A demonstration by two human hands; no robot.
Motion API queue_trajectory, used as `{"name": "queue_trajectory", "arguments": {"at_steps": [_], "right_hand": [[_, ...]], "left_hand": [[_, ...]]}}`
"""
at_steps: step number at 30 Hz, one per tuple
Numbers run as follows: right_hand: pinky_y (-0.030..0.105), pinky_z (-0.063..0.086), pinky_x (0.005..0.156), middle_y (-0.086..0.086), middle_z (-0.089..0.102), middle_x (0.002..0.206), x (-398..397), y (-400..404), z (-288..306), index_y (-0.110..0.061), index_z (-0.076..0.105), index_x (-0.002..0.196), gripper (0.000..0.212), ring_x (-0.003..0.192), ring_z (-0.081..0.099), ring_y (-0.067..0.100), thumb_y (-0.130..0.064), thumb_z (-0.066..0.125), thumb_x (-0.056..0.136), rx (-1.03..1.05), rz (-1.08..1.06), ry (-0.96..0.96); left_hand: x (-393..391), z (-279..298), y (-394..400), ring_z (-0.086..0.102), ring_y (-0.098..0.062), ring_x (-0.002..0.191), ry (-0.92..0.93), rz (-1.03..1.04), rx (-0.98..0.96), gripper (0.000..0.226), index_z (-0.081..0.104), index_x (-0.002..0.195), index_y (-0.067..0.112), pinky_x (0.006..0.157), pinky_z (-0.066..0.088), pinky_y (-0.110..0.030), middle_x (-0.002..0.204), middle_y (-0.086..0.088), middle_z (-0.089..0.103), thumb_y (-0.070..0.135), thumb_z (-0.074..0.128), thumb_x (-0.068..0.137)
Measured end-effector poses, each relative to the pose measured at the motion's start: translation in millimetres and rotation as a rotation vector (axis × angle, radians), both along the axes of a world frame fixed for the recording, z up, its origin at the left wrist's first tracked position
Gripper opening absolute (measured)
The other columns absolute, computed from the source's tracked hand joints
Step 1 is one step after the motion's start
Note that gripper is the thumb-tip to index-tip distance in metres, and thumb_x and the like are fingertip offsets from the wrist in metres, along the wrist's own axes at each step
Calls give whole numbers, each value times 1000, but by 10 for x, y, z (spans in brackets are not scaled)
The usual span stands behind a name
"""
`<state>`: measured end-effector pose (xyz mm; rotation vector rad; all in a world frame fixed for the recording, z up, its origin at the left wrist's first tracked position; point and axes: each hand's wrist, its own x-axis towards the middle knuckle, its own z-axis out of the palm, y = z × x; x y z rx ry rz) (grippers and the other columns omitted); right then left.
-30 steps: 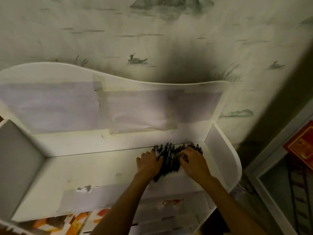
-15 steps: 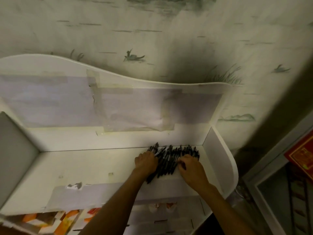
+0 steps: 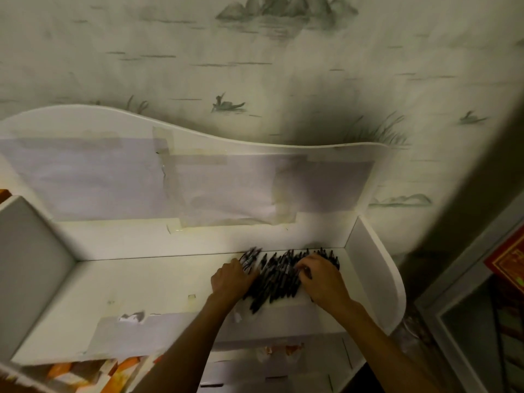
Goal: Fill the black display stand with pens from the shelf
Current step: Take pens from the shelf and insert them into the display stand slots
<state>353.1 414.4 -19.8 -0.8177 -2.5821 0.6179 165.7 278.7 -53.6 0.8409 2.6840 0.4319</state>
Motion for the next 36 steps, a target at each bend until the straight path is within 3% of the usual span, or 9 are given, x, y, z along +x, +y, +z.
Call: {"name": "queue_trajectory", "arguments": {"at_steps": [5,8,12,17,22,26,29,33,36], "right_hand": [[31,52,79,-1,64,102,9,10,1,-14,72,100,16,88,60,13,-14,58,95,11,25,-16],[30,51,77,-1,64,100,-1,31,30,-14,72,96,15,88,60,15,-13,58,94,22,30,-15],[21,46,75,-3,65,101,-90,30,34,-16,72,96,14,86,59,11,-15,58,95,28,26,-7],[23,50,79,-1,66,102,-253,-23,58,-13,74,100,15,87,60,13,-14,59,95,20,57,8],[20,47,70,1,65,99,-298,-31,72,-12,74,97,14,79,59,13,-12,60,94,27,62,18],[5,36,64,1,66,99,-288,-29,60,-12,74,99,14,78,57,9,-12,61,94,17,52,14],[9,39,70,2,67,102,-272,-55,52,-12,74,101,15,83,58,11,-14,61,94,19,53,3],[17,43,75,2,67,102,-275,-89,74,-12,74,100,15,86,61,14,-12,61,94,22,71,5],[18,45,76,2,66,101,-279,-90,91,-12,74,99,14,85,60,13,-11,61,93,22,85,14]], "left_hand": [[-61,76,4,57,-15,75,56,-63,-67,39,61,94,18,64,41,-26,75,7,52,53,66,77],[-162,39,-73,60,-17,83,106,-29,-115,37,65,102,18,68,44,-27,86,3,56,48,63,81],[-277,-91,-250,54,-25,109,220,30,-132,39,63,113,16,88,44,-37,117,-6,58,45,49,90],[-352,-105,-483,58,-24,70,119,175,157,19,51,102,22,62,41,-29,81,-2,63,27,53,84],[-368,-145,-623,66,-29,79,-56,408,667,13,66,99,21,68,44,-30,82,-3,69,17,64,88],[-367,-62,-633,65,-15,77,-178,559,1013,13,65,90,22,67,46,-28,79,6,67,32,74,88],[-379,-63,-658,61,-9,68,-182,570,1044,21,65,78,23,61,45,-25,73,5,67,40,75,86],[-343,-124,-741,61,-4,71,-190,557,1012,16,65,76,34,66,47,-21,72,17,67,42,74,86],[-389,-154,-742,63,-10,81,-181,629,1010,22,72,94,20,78,47,-27,85,7,70,41,73,87]]}}
